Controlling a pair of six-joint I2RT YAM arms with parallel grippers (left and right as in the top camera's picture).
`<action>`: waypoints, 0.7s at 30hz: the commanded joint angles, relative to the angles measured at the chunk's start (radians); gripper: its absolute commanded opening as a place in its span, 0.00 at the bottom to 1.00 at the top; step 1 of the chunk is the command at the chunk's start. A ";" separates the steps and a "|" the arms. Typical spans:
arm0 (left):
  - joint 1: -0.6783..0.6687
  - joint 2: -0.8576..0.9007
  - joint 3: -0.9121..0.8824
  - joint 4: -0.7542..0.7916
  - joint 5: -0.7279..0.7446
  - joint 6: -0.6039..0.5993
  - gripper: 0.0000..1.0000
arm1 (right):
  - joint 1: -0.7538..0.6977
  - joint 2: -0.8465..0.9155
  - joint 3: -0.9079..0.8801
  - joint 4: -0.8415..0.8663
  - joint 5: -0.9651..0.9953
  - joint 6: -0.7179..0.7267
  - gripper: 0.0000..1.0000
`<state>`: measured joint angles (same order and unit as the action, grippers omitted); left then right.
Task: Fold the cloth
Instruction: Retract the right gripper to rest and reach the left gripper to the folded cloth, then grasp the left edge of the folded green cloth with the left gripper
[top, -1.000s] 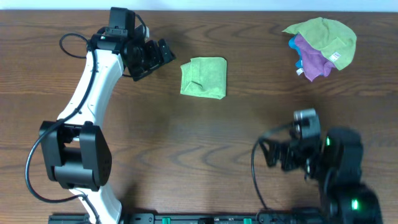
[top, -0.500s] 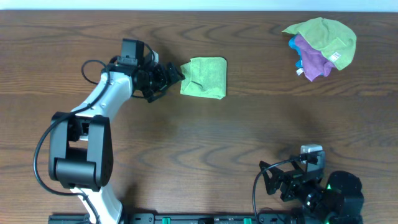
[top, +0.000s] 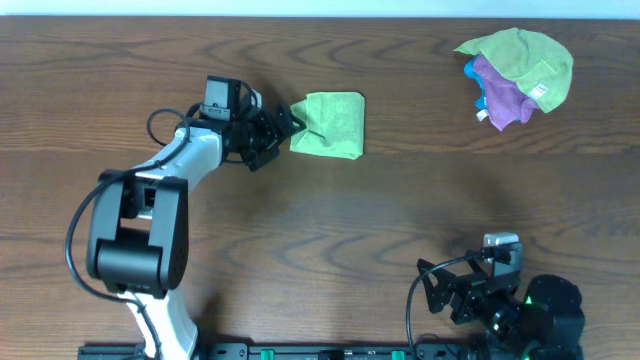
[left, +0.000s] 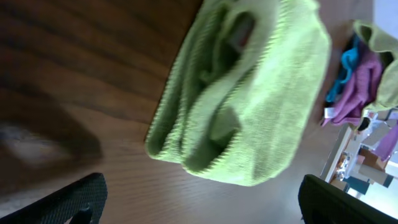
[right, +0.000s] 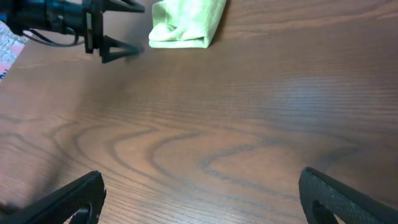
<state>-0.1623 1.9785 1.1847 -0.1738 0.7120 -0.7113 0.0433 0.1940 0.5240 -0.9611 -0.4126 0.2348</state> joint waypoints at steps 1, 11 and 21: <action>-0.009 0.016 -0.010 0.013 0.022 -0.012 1.00 | -0.006 -0.006 -0.002 -0.001 -0.006 0.016 0.99; -0.050 0.026 -0.010 0.052 -0.018 -0.031 1.00 | -0.006 -0.006 -0.002 -0.001 -0.006 0.016 0.99; -0.080 0.047 -0.010 0.142 -0.076 -0.108 0.99 | -0.006 -0.006 -0.002 -0.001 -0.006 0.016 0.99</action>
<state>-0.2340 1.9965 1.1831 -0.0456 0.6605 -0.7826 0.0433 0.1940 0.5240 -0.9611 -0.4126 0.2348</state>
